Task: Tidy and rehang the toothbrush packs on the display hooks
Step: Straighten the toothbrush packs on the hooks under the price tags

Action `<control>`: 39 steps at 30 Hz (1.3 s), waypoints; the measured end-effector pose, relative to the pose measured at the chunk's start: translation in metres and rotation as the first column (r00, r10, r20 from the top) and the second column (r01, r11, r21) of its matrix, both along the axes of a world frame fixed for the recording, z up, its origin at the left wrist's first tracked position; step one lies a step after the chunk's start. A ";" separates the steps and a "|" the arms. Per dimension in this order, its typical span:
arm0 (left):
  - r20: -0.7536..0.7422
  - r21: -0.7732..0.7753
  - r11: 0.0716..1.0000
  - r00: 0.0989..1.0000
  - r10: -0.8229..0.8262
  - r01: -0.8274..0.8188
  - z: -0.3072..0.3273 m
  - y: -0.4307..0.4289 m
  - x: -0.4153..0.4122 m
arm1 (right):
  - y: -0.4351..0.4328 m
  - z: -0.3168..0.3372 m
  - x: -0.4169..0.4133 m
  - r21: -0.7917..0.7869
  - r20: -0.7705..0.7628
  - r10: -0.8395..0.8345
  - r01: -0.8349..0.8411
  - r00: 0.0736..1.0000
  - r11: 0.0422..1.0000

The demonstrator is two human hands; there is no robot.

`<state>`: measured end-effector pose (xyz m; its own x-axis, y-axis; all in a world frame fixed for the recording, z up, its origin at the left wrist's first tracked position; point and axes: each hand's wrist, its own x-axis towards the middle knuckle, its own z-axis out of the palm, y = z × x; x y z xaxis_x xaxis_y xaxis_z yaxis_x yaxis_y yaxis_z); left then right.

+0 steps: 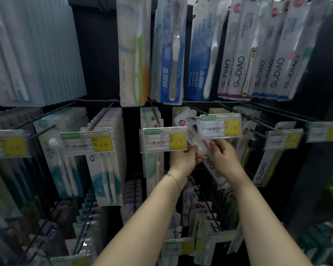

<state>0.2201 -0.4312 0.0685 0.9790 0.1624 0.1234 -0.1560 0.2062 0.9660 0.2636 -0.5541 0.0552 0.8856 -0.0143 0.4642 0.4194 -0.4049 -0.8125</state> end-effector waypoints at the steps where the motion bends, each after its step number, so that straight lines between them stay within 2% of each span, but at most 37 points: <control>1: 0.005 0.000 1.000 1.000 -0.001 0.001 -0.001 0.000 0.000 | -0.001 0.000 0.000 -0.006 -0.006 0.005 -0.005 1.000 1.000; 5: 0.012 0.006 1.000 1.000 -0.008 0.008 -0.007 0.001 0.001 | -0.003 -0.003 -0.002 -0.018 -0.043 0.040 -0.041 0.998 0.999; 8: 0.023 0.019 1.000 1.000 -0.009 0.009 -0.012 0.006 -0.001 | 0.001 -0.001 -0.009 -0.022 -0.006 0.053 -0.053 0.999 0.998; 12: 0.063 0.114 0.993 0.998 -0.003 -0.004 -0.014 0.011 -0.005 | 0.006 -0.006 -0.020 0.085 0.012 0.089 -0.090 0.996 0.992; 15: 0.045 0.163 0.986 0.999 0.016 -0.023 -0.022 0.011 -0.009 | 0.004 -0.016 -0.027 0.069 0.022 0.083 -0.084 0.996 0.994; 19: -0.006 0.121 0.992 1.000 0.024 -0.023 -0.047 0.007 -0.017 | -0.001 -0.031 -0.038 -0.037 -0.027 0.031 -0.032 0.999 0.999; 24: -0.022 0.123 0.992 1.000 -0.023 0.025 -0.074 -0.006 -0.038 | -0.013 -0.049 -0.063 -0.060 -0.171 -0.037 0.027 0.985 0.998; 29: -0.118 0.159 0.980 0.988 -0.100 0.118 -0.092 -0.026 -0.050 | -0.028 -0.065 -0.083 0.044 -0.201 -0.106 0.118 0.974 0.992; 35: -0.087 0.234 0.940 0.968 -0.235 0.249 -0.097 -0.051 -0.066 | -0.045 -0.072 -0.102 0.140 -0.184 -0.202 0.229 0.962 0.963; 39: -0.058 0.355 0.909 0.976 -0.211 0.218 -0.099 -0.070 -0.062 | -0.064 -0.077 -0.101 0.166 -0.175 -0.257 0.285 0.951 0.944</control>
